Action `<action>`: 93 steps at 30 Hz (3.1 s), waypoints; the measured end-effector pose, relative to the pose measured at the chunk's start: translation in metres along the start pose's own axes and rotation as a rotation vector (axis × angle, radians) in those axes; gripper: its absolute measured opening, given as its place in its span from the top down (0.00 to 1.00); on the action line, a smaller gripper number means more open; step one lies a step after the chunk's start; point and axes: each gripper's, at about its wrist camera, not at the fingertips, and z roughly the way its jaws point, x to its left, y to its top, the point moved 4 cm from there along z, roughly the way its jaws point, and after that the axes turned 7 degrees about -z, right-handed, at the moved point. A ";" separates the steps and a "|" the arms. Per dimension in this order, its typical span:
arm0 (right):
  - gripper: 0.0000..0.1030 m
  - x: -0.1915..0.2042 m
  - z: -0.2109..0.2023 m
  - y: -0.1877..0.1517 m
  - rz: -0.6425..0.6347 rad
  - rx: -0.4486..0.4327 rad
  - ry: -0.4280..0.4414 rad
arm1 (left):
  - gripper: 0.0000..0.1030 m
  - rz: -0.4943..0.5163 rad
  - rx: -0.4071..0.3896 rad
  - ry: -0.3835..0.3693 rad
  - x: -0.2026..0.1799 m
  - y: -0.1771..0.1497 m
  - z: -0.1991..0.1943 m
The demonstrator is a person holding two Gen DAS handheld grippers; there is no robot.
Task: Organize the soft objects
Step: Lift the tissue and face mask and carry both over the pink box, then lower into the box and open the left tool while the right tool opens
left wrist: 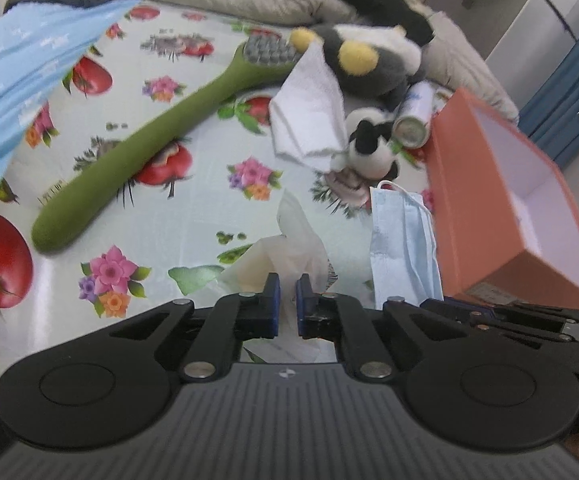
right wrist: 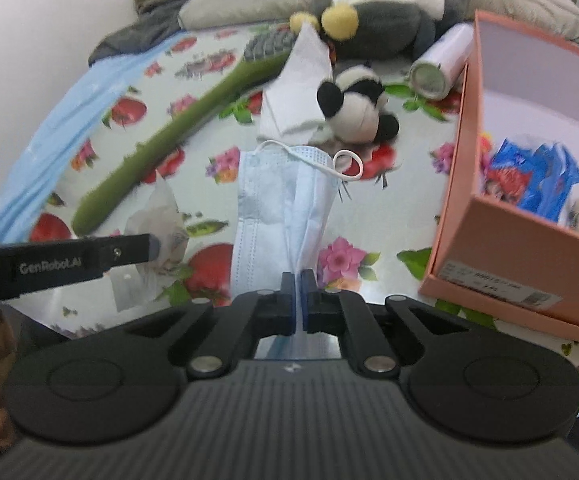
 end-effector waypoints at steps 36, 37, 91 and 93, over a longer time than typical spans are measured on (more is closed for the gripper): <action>0.94 -0.031 -0.237 0.050 0.029 -0.483 -0.167 | 0.91 0.185 -0.292 -0.309 -0.160 0.042 -0.168; 0.94 -0.038 -0.240 0.050 0.040 -0.485 -0.181 | 0.91 0.195 -0.284 -0.321 -0.170 0.043 -0.164; 0.57 -0.257 -0.117 0.012 0.481 -0.161 -0.241 | 0.63 0.313 0.033 -0.327 -0.291 0.047 0.039; 0.57 -0.245 -0.132 0.016 0.466 -0.193 -0.240 | 0.63 0.312 0.005 -0.335 -0.286 0.047 0.017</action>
